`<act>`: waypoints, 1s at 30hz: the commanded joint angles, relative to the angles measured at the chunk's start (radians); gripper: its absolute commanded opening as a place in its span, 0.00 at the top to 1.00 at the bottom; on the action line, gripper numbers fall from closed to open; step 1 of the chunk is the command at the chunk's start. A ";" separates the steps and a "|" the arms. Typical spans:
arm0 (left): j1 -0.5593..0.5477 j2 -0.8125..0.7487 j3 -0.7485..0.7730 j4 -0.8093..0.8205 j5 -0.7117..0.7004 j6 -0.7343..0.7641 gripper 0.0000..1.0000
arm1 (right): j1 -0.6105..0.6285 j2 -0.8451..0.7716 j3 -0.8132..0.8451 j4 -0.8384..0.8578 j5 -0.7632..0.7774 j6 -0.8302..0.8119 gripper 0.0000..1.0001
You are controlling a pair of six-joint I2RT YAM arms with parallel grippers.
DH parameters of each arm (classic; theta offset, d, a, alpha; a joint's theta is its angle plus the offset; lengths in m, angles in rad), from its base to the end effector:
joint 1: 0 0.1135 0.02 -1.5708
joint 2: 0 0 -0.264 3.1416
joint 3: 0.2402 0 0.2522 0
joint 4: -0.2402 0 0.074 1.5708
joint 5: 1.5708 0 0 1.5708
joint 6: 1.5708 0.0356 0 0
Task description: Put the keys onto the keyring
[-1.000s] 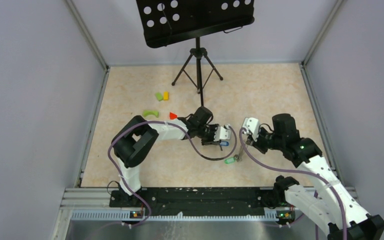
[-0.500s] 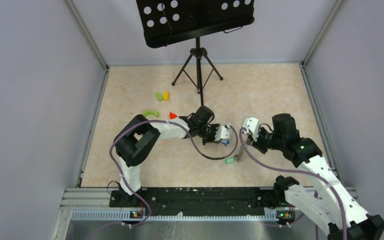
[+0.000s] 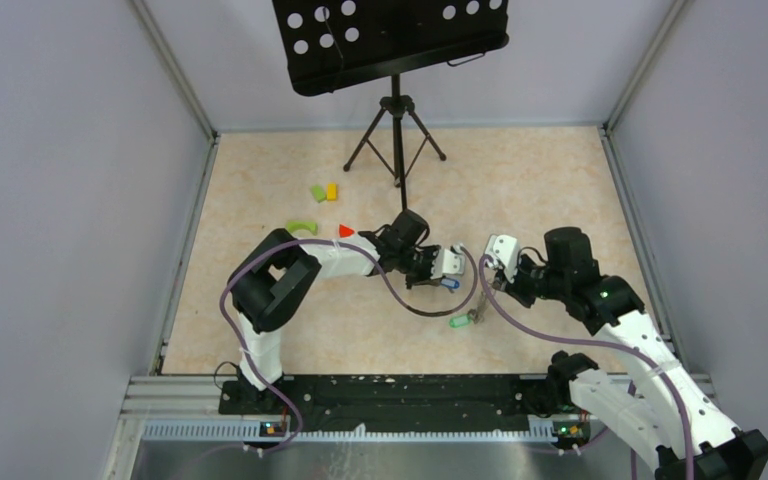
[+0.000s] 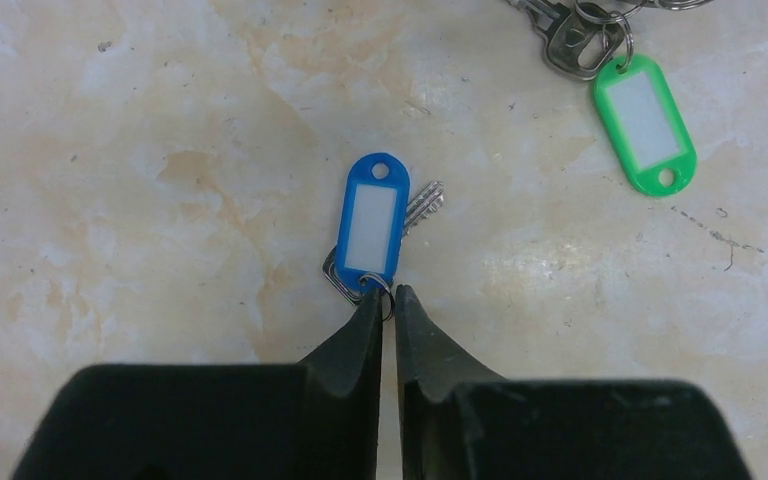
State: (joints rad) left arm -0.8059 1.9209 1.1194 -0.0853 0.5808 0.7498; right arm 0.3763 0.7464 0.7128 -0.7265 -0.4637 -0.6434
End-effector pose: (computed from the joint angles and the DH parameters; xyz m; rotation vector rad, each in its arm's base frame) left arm 0.2557 -0.2946 0.1468 1.8505 1.5178 -0.7347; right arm 0.1334 0.0698 0.2716 -1.2992 1.8556 0.3986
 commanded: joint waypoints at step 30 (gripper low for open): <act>0.007 0.019 0.028 0.108 -0.066 -0.067 0.71 | -0.009 0.001 -0.001 0.020 -0.004 0.017 1.00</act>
State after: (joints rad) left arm -0.8040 1.9278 1.1202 -0.0399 0.5167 0.7033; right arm 0.3763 0.7467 0.7128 -0.7265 -0.4641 -0.6426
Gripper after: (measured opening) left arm 0.298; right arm 0.008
